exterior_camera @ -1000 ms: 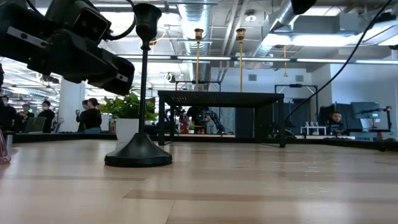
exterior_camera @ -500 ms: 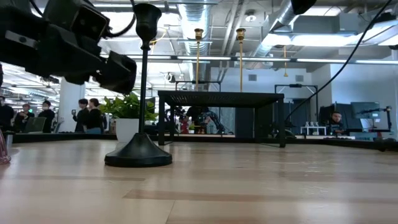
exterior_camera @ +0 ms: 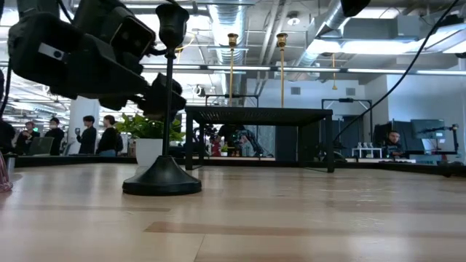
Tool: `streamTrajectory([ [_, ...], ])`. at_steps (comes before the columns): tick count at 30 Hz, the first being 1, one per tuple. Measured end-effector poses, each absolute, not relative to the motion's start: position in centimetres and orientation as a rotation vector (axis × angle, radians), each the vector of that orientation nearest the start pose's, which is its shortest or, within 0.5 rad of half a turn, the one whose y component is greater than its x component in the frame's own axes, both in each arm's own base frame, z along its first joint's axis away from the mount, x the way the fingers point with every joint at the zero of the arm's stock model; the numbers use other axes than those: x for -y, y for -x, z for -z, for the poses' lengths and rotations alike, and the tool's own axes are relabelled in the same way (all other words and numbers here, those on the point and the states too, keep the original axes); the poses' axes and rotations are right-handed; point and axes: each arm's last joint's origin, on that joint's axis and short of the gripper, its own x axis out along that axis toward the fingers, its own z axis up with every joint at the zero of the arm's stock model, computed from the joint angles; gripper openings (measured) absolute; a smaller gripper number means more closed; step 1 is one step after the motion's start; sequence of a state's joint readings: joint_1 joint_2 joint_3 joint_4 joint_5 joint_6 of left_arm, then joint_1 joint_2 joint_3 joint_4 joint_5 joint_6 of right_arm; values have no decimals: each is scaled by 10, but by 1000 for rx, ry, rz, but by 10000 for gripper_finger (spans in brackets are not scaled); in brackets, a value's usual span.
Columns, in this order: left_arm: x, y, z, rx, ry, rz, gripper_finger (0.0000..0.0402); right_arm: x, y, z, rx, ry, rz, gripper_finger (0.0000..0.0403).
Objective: Pick & Place candle stick holders
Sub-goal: Put the bottom black candle holder on the shelf
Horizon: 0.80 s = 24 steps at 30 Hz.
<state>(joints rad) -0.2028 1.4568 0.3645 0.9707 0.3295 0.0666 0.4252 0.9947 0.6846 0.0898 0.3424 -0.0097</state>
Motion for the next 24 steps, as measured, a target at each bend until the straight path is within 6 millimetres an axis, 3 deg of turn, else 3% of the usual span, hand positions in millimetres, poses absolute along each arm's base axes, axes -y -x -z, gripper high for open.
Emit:
streamTrajectory([
  [12, 70, -247, -163, -117, -5, 569, 215, -82, -205, -286, -207, 93, -83, 0],
  [24, 79, -260, -168, -99, -6, 588, 205, -82, -205, -286, -207, 91, -83, 0],
])
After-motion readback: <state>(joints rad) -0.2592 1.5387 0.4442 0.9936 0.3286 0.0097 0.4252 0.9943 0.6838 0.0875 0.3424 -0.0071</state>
